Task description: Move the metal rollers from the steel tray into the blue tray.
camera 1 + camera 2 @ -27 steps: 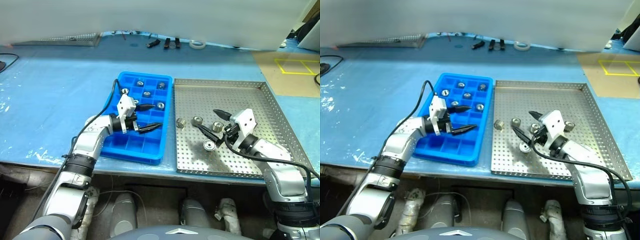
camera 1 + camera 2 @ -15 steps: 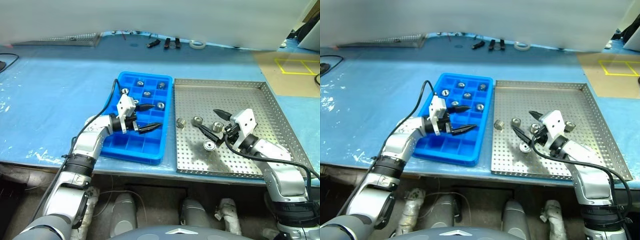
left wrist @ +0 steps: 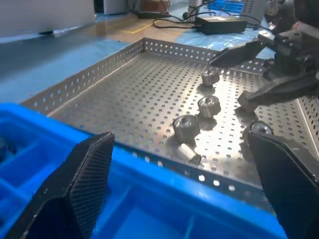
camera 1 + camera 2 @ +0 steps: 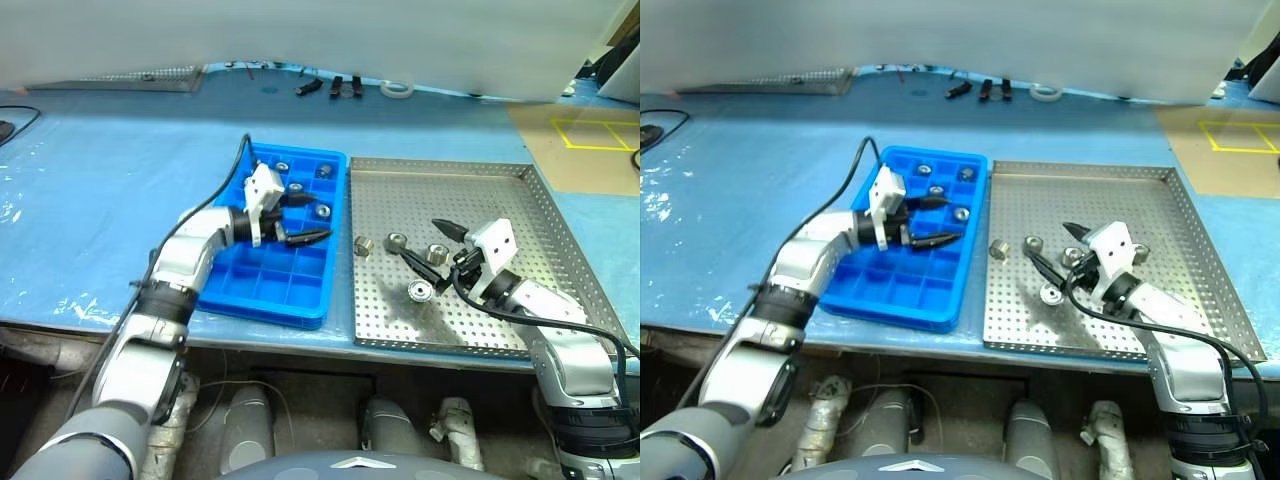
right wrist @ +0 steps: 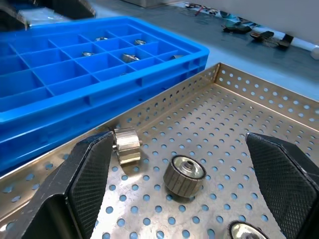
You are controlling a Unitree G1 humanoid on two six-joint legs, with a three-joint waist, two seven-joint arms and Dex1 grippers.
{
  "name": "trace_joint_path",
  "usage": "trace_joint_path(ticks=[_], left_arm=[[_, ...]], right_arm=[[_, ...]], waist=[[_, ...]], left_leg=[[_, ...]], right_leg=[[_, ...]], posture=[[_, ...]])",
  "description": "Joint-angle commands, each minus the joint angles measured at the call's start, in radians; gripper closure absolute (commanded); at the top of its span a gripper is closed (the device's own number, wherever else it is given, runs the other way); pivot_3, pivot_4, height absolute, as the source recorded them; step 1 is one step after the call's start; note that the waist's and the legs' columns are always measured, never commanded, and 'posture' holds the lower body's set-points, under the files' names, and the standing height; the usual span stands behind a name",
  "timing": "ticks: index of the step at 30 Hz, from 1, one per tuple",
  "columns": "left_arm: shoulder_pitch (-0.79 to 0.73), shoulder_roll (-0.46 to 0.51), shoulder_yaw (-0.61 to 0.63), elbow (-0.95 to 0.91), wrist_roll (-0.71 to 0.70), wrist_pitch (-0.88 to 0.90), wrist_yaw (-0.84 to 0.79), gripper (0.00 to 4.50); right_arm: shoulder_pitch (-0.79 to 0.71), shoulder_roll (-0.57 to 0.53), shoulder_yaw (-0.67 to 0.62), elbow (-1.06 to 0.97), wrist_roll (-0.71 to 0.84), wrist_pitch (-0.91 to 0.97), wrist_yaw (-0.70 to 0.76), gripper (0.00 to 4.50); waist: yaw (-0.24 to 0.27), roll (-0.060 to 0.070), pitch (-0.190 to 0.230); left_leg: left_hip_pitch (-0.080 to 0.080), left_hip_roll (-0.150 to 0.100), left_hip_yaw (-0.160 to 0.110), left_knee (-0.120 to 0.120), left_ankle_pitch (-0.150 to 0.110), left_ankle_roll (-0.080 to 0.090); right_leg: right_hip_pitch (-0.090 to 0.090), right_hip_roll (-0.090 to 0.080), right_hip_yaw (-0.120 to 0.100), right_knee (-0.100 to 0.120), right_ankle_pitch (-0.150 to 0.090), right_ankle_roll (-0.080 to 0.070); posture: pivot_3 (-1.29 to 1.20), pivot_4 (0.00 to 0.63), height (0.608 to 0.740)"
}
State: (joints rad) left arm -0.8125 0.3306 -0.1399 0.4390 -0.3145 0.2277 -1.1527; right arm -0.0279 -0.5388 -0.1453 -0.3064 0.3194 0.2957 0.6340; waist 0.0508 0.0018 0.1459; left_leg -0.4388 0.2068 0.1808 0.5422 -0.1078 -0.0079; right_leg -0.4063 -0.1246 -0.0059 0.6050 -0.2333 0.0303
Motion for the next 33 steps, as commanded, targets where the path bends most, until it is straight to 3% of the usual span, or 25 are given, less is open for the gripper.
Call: trace_joint_path(ticks=[1,8,15,22,33], left_arm=[[-0.128,-0.028,-0.055,0.130,0.060,-0.052,-0.079,0.00],[-0.383,-0.095,-0.234,0.488,0.275,-0.185,-0.263,0.00],[-0.519,-0.191,-0.282,0.739,0.436,-0.351,-0.214,0.00],[-0.538,-0.230,-0.300,0.834,0.559,-0.420,-0.095,0.00],[-0.514,-0.246,-0.347,0.886,0.709,-0.345,0.027,0.00]], right_arm=[[0.020,0.010,-0.033,-0.075,0.012,-0.011,-0.031,0.03],[0.110,0.074,-0.037,-0.174,-0.016,-0.005,-0.145,0.03],[0.275,0.163,-0.005,-0.285,-0.065,-0.030,-0.245,0.03],[0.339,0.218,-0.003,-0.316,-0.105,-0.045,-0.308,0.03],[0.377,0.245,0.002,-0.351,-0.145,-0.029,-0.359,0.03]], waist=[[-0.006,0.000,0.000],[-0.027,0.000,0.000],[-0.047,-0.001,0.001],[-0.090,-0.002,0.001],[-0.139,-0.003,0.002]], left_leg=[[0.000,0.000,0.000,0.000,0.000,0.000],[-0.001,0.000,0.003,0.000,-0.001,0.002],[-0.001,0.000,0.006,0.001,-0.003,0.005],[-0.001,0.000,0.009,0.001,-0.004,0.006],[-0.002,0.000,0.013,0.001,-0.006,0.008]], right_leg=[[0.000,0.000,0.001,0.000,0.000,0.000],[-0.003,0.001,0.003,-0.001,0.000,0.000],[-0.002,-0.001,0.004,-0.003,0.000,0.000],[-0.004,-0.001,0.004,-0.004,0.000,0.001],[-0.008,-0.001,0.005,-0.005,0.000,0.001]], posture=[[-0.26,0.150,0.740],[-0.40,0.150,0.740],[-0.53,0.150,0.740],[-0.58,0.150,0.740],[-0.61,0.150,0.740]])
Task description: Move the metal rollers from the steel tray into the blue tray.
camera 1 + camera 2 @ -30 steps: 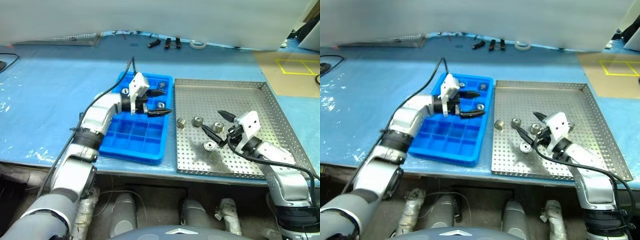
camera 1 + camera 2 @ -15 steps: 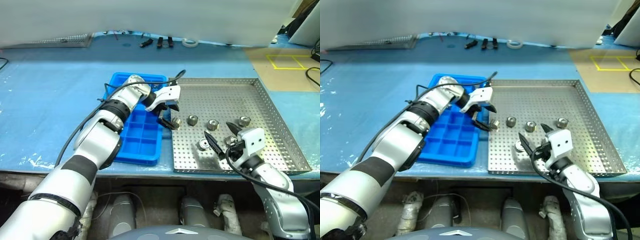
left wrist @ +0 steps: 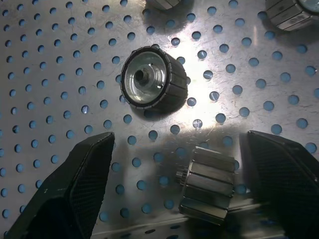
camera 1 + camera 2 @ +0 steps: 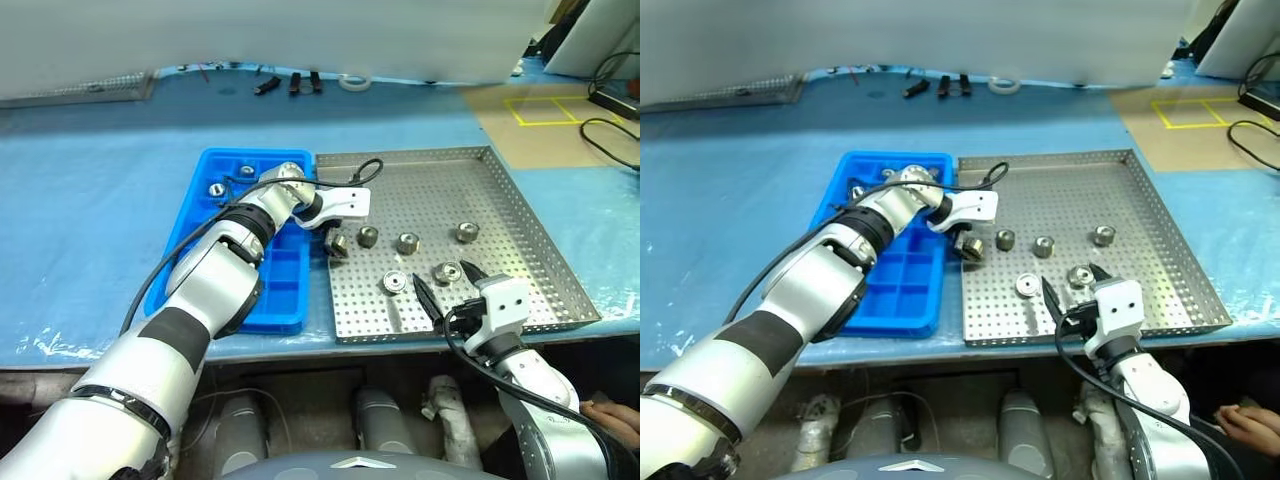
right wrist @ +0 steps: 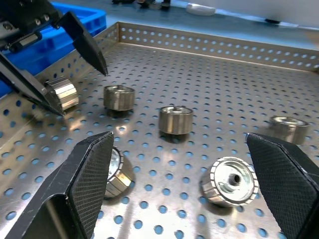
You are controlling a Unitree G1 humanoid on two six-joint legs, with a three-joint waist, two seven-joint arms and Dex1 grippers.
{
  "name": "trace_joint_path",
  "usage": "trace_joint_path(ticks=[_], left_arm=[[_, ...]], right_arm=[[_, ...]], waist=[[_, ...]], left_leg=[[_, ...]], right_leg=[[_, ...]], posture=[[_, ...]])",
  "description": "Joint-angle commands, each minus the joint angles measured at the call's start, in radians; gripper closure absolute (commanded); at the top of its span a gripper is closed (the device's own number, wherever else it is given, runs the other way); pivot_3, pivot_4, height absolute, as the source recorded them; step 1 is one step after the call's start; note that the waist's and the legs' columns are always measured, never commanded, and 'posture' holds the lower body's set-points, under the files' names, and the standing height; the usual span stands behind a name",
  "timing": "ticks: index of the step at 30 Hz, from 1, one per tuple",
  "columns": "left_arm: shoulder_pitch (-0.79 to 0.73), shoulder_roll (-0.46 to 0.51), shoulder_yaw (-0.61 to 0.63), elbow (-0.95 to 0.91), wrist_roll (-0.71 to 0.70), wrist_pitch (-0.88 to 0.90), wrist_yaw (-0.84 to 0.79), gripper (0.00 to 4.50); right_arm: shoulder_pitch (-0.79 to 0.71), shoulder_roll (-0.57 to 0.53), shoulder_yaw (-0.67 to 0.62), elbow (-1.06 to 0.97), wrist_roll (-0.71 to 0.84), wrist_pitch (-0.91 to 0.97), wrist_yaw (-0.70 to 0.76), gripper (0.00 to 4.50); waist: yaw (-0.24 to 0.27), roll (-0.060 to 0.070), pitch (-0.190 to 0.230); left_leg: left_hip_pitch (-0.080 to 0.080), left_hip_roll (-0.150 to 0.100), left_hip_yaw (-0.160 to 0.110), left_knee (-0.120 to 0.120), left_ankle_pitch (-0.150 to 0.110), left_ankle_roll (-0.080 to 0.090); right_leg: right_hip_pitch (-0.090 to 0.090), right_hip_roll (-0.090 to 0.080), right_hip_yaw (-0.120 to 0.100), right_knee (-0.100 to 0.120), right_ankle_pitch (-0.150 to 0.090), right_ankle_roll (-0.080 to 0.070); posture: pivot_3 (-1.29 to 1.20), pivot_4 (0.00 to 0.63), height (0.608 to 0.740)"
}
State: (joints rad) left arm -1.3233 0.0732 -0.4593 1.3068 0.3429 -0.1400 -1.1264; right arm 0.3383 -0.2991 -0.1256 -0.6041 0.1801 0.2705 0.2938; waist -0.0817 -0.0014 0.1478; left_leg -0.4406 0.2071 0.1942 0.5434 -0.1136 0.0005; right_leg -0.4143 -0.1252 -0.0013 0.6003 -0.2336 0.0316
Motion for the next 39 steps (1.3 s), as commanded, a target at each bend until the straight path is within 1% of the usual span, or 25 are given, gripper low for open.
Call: trace_joint_path(ticks=[1,4,10,13,16,28,34,35,36,38,39], left_arm=[[-0.002,0.014,-0.036,0.020,0.065,0.028,0.002,0.00],[-0.005,0.021,-0.047,0.024,0.088,0.045,-0.043,0.00],[-0.005,0.042,-0.058,0.030,0.129,0.063,-0.045,0.00],[-0.005,0.062,-0.064,0.029,0.145,0.052,-0.057,0.57],[-0.011,0.079,-0.066,0.028,0.157,0.049,-0.060,1.51],[-0.021,0.144,-0.090,0.028,0.199,0.015,-0.082,1.51],[-0.017,0.160,-0.094,0.028,0.211,0.006,-0.091,1.51],[-0.015,0.162,-0.095,0.028,0.211,0.004,-0.096,1.86],[-0.013,0.162,-0.093,0.027,0.211,0.008,-0.089,2.04],[-0.010,0.162,-0.092,0.027,0.211,0.010,-0.076,2.68],[-0.009,0.162,-0.091,0.027,0.211,0.010,-0.079,2.68]], right_arm=[[0.016,0.008,-0.016,-0.059,-0.009,-0.004,-0.024,0.03],[0.030,0.013,-0.006,-0.068,-0.015,-0.009,-0.033,0.03],[0.021,0.023,0.006,-0.061,-0.029,-0.010,-0.047,0.03],[0.002,0.024,0.008,-0.055,-0.028,-0.001,-0.053,0.00],[-0.018,0.021,0.006,-0.043,-0.026,0.006,-0.054,0.00],[-0.051,0.047,0.036,0.006,-0.056,-0.025,-0.072,0.00],[-0.056,0.054,0.043,0.015,-0.066,-0.030,-0.078,0.00],[-0.056,0.054,0.043,0.016,-0.067,-0.031,-0.078,0.00],[-0.056,0.054,0.042,0.017,-0.067,-0.031,-0.079,0.00],[-0.057,0.054,0.044,0.017,-0.068,-0.030,-0.080,0.00],[-0.056,0.053,0.044,0.017,-0.068,-0.030,-0.080,0.00]], waist=[[-0.013,0.000,0.000],[-0.035,0.000,0.000],[-0.068,0.000,0.000],[-0.079,0.000,0.000],[-0.097,0.000,0.000],[-0.151,-0.001,0.000],[-0.158,-0.001,0.000],[-0.159,-0.001,0.000],[-0.159,-0.001,0.000],[-0.159,-0.001,0.000],[-0.159,-0.001,0.001]], left_leg=[[0.000,0.000,0.000,0.000,0.000,0.000],[0.000,0.000,0.000,0.000,0.000,0.000],[0.001,0.000,0.000,0.001,-0.001,0.001],[0.001,0.000,0.000,0.001,-0.002,0.001],[0.002,0.000,0.000,0.002,-0.002,0.001],[0.002,0.001,-0.001,0.002,-0.002,0.002],[0.002,0.001,-0.001,0.002,-0.003,0.002],[0.002,0.001,-0.001,0.002,-0.003,0.002],[0.002,0.001,-0.001,0.002,-0.003,0.002],[0.002,0.001,-0.001,0.002,-0.003,0.002],[0.002,0.001,-0.001,0.002,-0.003,0.002]], right_leg=[[0.000,0.000,0.000,0.000,0.000,0.000],[0.000,0.000,0.000,0.000,0.000,0.000],[0.001,0.000,-0.001,-0.001,0.000,0.000],[0.003,0.000,-0.001,-0.002,0.000,0.000],[0.004,0.000,-0.001,-0.002,0.000,0.000],[0.006,0.000,-0.004,-0.003,0.000,0.000],[0.006,0.000,-0.004,-0.004,0.000,0.000],[0.006,0.000,-0.004,-0.004,0.000,-0.001],[0.006,0.000,-0.004,-0.004,0.000,-0.001],[0.006,0.000,-0.004,-0.004,0.000,-0.001],[0.006,0.000,-0.004,-0.004,0.000,-0.001]], posture=[[-0.61,0.150,0.740],[-0.61,0.150,0.740],[-0.61,0.150,0.740],[-0.60,0.150,0.740],[-0.60,0.150,0.740],[-0.57,0.150,0.740],[-0.56,0.150,0.740],[-0.56,0.150,0.740],[-0.56,0.150,0.740],[-0.56,0.150,0.740],[-0.56,0.150,0.740]])
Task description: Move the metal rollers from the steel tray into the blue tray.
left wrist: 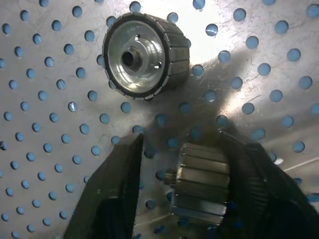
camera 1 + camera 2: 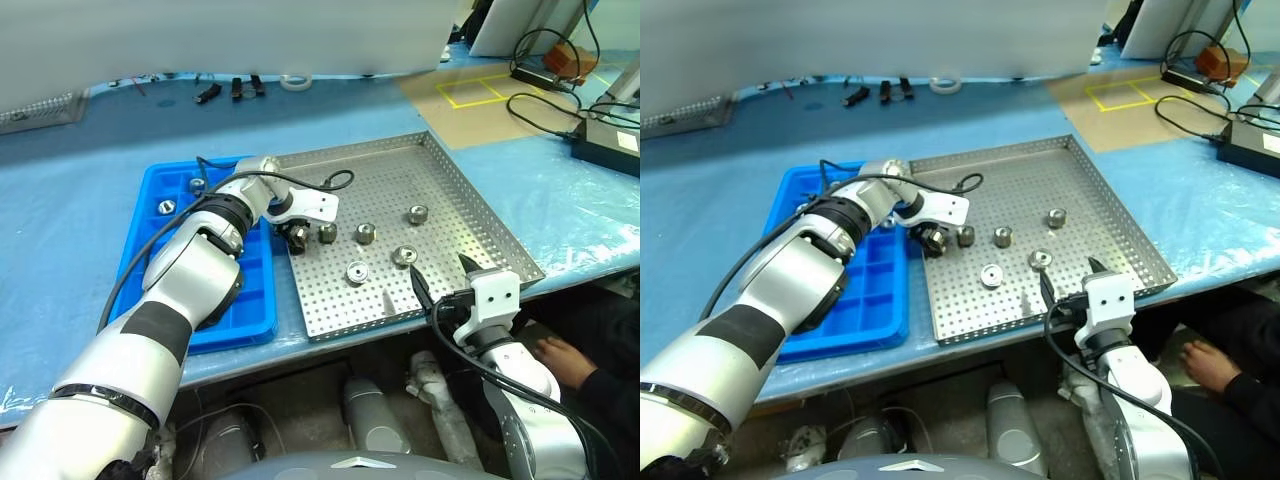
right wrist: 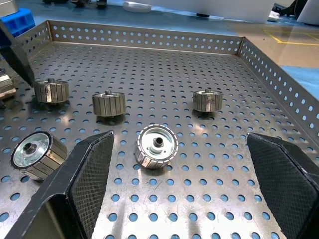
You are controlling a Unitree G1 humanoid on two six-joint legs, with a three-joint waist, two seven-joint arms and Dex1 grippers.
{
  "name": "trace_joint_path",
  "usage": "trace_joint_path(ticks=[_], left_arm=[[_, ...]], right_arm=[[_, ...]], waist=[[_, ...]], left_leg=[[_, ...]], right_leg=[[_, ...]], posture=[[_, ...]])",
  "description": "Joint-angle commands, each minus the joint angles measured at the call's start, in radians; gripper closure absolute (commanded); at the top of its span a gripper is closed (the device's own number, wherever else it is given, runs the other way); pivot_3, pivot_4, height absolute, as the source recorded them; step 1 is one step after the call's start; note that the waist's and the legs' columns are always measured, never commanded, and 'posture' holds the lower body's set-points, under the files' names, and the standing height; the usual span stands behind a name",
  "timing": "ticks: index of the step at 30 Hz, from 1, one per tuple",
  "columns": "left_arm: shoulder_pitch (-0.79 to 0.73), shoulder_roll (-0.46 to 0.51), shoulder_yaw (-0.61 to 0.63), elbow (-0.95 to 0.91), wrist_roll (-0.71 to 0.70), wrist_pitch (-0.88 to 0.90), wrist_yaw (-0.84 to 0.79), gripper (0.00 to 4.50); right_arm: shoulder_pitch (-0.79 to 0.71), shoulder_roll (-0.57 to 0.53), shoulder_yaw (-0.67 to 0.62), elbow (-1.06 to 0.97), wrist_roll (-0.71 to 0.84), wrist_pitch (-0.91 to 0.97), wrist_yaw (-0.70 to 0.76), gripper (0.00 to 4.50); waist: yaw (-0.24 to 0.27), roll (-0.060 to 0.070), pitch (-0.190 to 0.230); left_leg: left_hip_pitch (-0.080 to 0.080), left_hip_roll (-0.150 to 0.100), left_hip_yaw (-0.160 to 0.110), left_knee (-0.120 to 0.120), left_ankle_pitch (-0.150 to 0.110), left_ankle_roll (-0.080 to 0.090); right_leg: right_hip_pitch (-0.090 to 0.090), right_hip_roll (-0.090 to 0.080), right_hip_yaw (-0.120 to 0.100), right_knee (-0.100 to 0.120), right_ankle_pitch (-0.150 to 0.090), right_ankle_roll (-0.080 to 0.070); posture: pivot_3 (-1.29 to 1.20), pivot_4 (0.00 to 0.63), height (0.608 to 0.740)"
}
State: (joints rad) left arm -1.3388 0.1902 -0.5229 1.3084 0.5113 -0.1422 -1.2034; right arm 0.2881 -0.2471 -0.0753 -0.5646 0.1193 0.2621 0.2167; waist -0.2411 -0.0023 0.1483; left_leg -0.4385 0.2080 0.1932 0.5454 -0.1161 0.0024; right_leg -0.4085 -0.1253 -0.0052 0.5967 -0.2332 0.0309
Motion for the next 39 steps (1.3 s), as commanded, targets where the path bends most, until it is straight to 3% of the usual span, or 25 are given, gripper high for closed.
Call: trace_joint_path(ticks=[1,3,13,25,33,39], left_arm=[[0.007,0.046,-0.027,0.026,0.042,0.012,-0.009,2.92],[0.008,0.048,-0.024,0.025,0.040,0.010,-0.027,3.20],[0.017,0.046,0.019,0.018,0.002,0.014,-0.019,3.20],[0.030,0.080,0.270,-0.084,-0.292,-0.080,-0.297,3.20],[0.095,0.139,0.366,-0.226,-0.421,-0.029,-0.371,3.20],[0.296,0.241,0.414,-0.571,-0.529,0.134,-0.367,3.20]], right_arm=[[-0.005,0.000,-0.008,-0.022,-0.006,-0.021,-0.003,0.00],[-0.004,-0.003,-0.010,-0.021,-0.006,-0.021,-0.002,0.00],[-0.003,-0.003,-0.010,-0.012,-0.008,-0.029,0.000,0.00],[-0.064,-0.071,0.002,-0.059,0.113,0.009,0.156,0.00],[-0.186,-0.168,0.001,-0.031,0.209,0.069,0.276,0.00],[-0.324,-0.219,0.059,0.052,0.249,0.098,0.395,0.00]], waist=[[0.000,0.000,0.000],[-0.001,-0.001,0.000],[-0.007,-0.001,0.000],[0.022,-0.003,0.003],[0.100,-0.003,0.005],[0.192,-0.002,0.006]], left_leg=[[0.000,0.000,0.000,0.000,0.000,0.000],[0.000,0.000,0.000,0.000,0.000,0.000],[0.000,0.000,0.000,-0.001,-0.002,0.001],[-0.002,-0.001,0.000,0.000,-0.003,0.005],[-0.001,0.000,0.001,0.001,-0.002,0.007],[0.001,0.003,0.002,0.000,-0.002,0.006]], right_leg=[[0.000,0.000,0.000,0.000,0.000,0.000],[0.000,0.000,0.000,0.000,0.000,0.000],[0.002,0.000,-0.001,-0.006,0.001,-0.001],[0.004,-0.003,-0.003,-0.008,0.001,-0.002],[0.006,-0.003,-0.002,-0.008,0.003,-0.004],[0.004,0.000,-0.001,-0.007,0.003,-0.005]], posture=[[-0.56,0.150,0.740],[-0.55,0.150,0.740],[-0.54,0.150,0.740],[-0.49,0.150,0.740],[-0.34,0.150,0.740],[-0.18,0.150,0.740]])
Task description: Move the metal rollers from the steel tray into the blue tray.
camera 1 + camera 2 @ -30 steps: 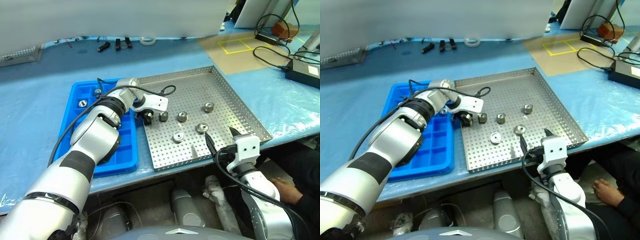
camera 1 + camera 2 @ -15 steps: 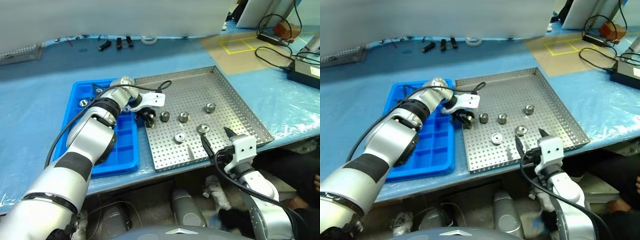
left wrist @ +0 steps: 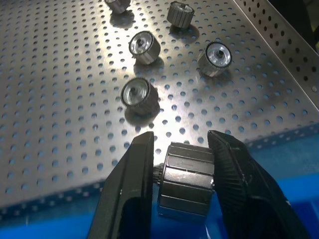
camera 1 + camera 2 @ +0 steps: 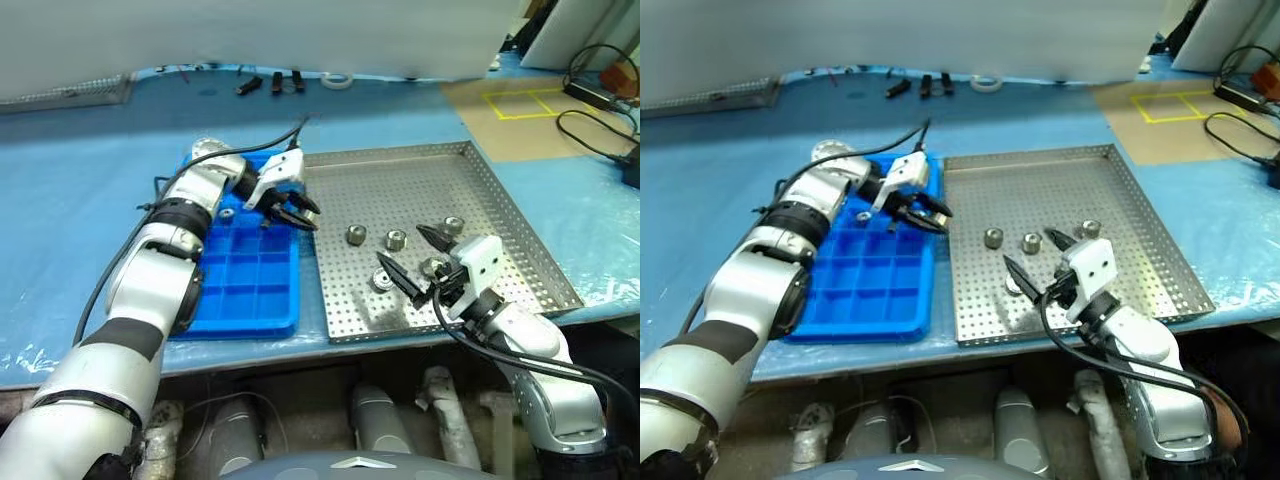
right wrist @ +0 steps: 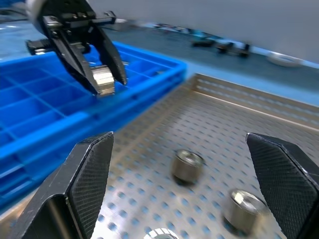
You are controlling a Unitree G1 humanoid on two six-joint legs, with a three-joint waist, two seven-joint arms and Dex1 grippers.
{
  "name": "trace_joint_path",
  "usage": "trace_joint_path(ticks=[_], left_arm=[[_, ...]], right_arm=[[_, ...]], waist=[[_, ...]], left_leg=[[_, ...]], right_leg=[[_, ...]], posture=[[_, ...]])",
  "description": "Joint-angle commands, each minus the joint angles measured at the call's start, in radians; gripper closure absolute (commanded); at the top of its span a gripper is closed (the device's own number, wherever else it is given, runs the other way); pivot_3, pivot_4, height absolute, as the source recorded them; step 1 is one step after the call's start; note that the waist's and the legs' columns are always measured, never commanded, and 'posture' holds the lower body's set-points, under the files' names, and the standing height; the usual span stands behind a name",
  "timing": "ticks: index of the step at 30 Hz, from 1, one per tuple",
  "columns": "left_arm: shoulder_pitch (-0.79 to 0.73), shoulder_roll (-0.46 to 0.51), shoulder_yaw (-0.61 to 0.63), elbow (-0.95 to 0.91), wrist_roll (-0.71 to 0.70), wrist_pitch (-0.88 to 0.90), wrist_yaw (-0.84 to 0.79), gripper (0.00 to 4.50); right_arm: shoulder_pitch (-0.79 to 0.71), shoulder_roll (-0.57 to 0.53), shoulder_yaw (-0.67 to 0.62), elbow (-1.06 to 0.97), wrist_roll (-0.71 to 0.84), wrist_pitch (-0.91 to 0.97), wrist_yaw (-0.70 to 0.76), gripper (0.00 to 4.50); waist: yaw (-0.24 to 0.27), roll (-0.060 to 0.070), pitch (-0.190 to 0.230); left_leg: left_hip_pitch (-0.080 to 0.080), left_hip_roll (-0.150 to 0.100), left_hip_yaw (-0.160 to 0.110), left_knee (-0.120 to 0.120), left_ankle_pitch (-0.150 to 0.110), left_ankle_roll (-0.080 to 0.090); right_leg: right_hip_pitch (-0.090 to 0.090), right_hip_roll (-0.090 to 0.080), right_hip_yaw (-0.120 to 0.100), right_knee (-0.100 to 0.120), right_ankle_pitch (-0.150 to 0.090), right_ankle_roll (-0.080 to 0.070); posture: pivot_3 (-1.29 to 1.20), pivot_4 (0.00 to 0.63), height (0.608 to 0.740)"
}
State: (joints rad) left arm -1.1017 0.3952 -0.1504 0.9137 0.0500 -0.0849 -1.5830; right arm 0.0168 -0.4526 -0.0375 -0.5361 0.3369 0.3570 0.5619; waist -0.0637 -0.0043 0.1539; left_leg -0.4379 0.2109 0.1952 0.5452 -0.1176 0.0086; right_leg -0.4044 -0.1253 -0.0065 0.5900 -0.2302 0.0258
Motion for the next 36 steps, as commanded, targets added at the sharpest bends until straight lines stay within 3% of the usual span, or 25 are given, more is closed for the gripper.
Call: trace_joint_path(ticks=[1,7,15,22,29,36], left_arm=[[0.086,0.044,0.044,-0.229,-0.080,0.105,0.026,3.20],[0.262,0.074,0.129,-0.533,-0.147,0.290,0.247,3.20],[0.471,0.073,0.231,-0.776,-0.171,0.402,0.591,3.20],[0.632,0.142,0.259,-0.886,-0.214,0.473,0.668,3.20],[0.610,0.102,0.244,-0.769,-0.165,0.392,0.845,3.20],[0.535,0.068,0.186,-0.640,-0.141,0.373,0.894,3.20]], right_arm=[[-0.068,-0.019,0.024,0.037,0.036,0.003,0.064,0.00],[-0.210,-0.030,0.071,0.154,0.052,-0.003,0.165,0.00],[-0.366,0.014,0.143,0.304,0.034,-0.034,0.240,0.00],[-0.390,0.022,0.169,0.308,0.031,-0.016,0.264,0.00],[-0.392,0.018,0.164,0.301,0.024,-0.001,0.264,0.00],[-0.380,0.011,0.150,0.290,0.019,0.003,0.241,0.00]], waist=[[0.032,0.001,0.000],[0.138,0.001,0.001],[0.182,0.001,0.001],[0.193,0.001,0.001],[0.211,0.001,0.001],[0.213,0.001,0.001]], left_leg=[[0.000,0.000,0.000,0.000,0.000,0.000],[0.000,0.001,0.002,0.000,0.000,-0.002],[-0.001,0.003,0.000,0.000,0.002,-0.009],[-0.001,0.006,-0.001,-0.001,0.006,-0.015],[-0.001,0.005,-0.001,-0.002,0.007,-0.017],[-0.002,0.005,-0.003,-0.002,0.009,-0.020]], right_leg=[[0.000,0.000,0.000,0.000,0.000,0.000],[0.000,-0.001,-0.001,0.002,0.000,0.000],[-0.001,0.000,-0.004,0.007,0.000,0.000],[-0.009,0.002,-0.003,0.016,0.000,0.000],[-0.010,0.001,-0.002,0.017,0.000,0.000],[-0.013,0.002,-0.001,0.019,0.000,0.000]], posture=[[-0.15,0.150,0.740],[0.02,0.150,0.740],[0.16,0.150,0.740],[0.19,0.150,0.740],[0.19,0.150,0.740],[0.16,0.150,0.740]])
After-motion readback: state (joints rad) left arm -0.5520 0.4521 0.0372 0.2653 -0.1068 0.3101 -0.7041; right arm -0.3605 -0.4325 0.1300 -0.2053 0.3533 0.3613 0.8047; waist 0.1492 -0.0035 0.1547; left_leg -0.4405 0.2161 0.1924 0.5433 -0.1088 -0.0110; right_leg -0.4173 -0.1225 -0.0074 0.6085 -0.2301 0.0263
